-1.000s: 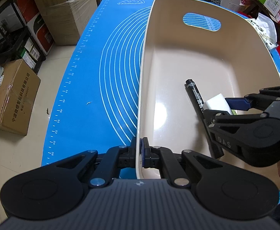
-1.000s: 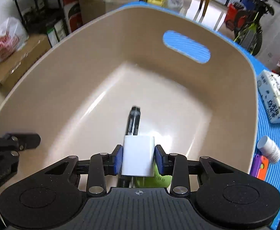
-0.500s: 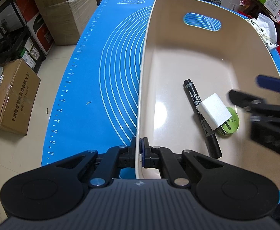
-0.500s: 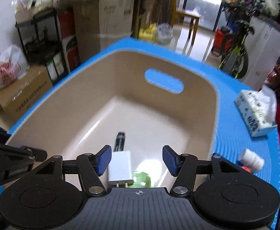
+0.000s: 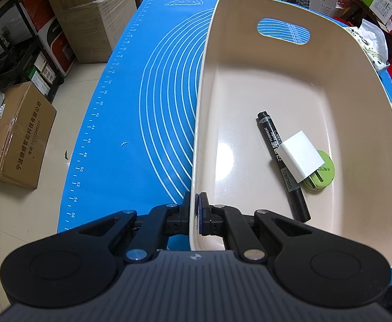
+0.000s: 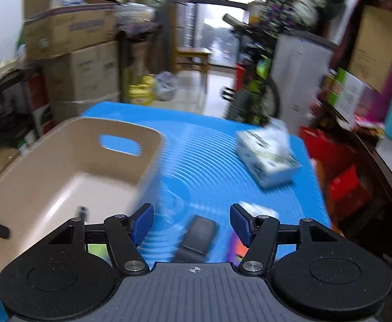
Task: Organize rigid objects
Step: 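Move the right tool back and grasp the tape roll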
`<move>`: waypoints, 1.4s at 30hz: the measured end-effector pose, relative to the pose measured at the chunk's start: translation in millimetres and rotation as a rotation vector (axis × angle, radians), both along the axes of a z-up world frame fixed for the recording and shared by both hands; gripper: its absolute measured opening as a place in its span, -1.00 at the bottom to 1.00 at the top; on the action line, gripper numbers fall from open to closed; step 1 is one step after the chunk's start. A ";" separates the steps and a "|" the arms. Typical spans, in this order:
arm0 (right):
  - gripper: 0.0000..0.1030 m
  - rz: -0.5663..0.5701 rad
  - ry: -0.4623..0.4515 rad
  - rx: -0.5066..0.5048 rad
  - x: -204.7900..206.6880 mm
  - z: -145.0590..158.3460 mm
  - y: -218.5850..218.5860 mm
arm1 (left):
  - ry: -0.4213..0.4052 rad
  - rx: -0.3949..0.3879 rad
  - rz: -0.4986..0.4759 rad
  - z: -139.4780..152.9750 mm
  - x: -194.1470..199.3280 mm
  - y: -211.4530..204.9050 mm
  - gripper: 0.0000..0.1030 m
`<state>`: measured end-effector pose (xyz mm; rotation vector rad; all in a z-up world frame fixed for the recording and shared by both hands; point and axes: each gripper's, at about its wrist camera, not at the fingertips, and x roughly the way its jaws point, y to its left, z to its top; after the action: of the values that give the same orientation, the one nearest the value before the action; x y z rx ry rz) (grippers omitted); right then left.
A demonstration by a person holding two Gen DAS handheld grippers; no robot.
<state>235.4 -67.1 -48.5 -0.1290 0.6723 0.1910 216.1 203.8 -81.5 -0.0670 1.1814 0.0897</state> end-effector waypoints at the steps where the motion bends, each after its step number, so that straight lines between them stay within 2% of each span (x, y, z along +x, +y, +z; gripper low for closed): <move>1: 0.36 -0.019 0.008 -0.005 1.1 -5.3 -11.2 | 0.000 0.000 0.000 -0.1 0.0 -0.1 -0.89; 7: 0.36 -0.058 0.068 -0.048 -2.4 -42.1 -53.0 | 0.000 0.001 -0.001 -0.1 -0.2 0.3 -0.89; 15: 0.33 -0.053 0.102 -0.106 2.5 -82.8 -68.8 | -0.001 0.003 -0.003 -0.5 -0.4 0.7 -0.89; 21: 0.09 -0.077 0.138 -0.031 10.4 -99.8 -82.3 | -0.001 0.004 -0.003 -0.6 -0.4 0.6 -0.89; 28: -0.11 -0.056 0.152 -0.078 14.5 -115.4 -71.0 | -0.001 0.004 -0.003 -0.8 -0.4 0.9 -0.89; 29: -0.17 -0.051 0.154 -0.080 14.7 -116.0 -69.6 | -0.001 0.004 -0.003 -0.8 -0.3 0.6 -0.89; 31: -0.51 -0.030 0.162 -0.066 13.8 -115.5 -67.6 | -0.001 0.004 -0.003 -0.9 -0.3 0.8 -0.89; 32: -0.60 -0.018 0.164 -0.070 12.8 -115.7 -64.8 | -0.001 0.004 -0.003 -0.8 -0.4 0.6 -0.89; 34: -0.64 -0.013 0.162 -0.091 12.1 -115.5 -59.5 | -0.001 0.004 -0.003 -0.8 -0.4 0.6 -0.89; 42: -0.65 -0.039 0.147 -0.035 8.2 -107.4 -62.4 | -0.002 0.004 -0.003 -1.0 -0.4 0.7 -0.89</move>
<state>243.7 -129.5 -155.9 -0.1362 0.8241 0.1526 215.8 204.6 -82.6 -0.0617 1.1796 0.0891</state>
